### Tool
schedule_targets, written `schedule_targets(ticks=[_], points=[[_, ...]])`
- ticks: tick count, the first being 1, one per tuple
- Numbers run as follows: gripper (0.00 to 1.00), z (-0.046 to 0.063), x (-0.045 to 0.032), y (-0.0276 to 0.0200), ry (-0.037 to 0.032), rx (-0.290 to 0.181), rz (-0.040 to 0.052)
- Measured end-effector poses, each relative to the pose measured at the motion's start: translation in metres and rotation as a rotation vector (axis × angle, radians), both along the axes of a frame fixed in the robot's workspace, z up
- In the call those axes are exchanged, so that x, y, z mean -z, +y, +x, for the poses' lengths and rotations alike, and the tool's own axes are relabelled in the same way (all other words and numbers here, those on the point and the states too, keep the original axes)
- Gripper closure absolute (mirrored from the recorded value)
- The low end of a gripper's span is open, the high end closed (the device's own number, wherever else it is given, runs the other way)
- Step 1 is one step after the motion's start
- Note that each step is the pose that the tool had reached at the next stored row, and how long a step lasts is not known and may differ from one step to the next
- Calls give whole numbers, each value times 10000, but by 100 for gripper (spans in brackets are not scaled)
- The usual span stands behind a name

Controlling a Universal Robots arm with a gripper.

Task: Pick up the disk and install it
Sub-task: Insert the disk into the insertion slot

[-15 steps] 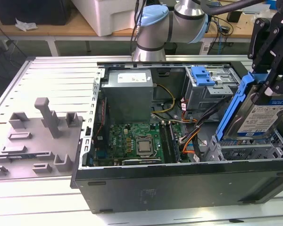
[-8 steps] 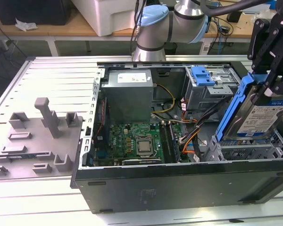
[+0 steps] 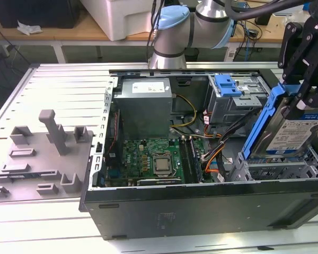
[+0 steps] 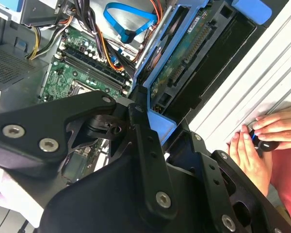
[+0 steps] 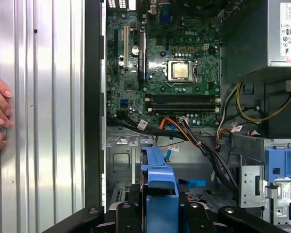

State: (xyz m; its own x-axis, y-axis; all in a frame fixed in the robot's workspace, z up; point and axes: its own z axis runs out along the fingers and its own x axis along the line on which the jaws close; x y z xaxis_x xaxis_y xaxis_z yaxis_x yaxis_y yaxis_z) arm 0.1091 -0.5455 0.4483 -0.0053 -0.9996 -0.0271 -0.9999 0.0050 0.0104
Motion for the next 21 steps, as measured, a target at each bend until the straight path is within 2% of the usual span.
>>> schedule_targets(ticks=[21], points=[[63,0,82,-8,0,0,0]])
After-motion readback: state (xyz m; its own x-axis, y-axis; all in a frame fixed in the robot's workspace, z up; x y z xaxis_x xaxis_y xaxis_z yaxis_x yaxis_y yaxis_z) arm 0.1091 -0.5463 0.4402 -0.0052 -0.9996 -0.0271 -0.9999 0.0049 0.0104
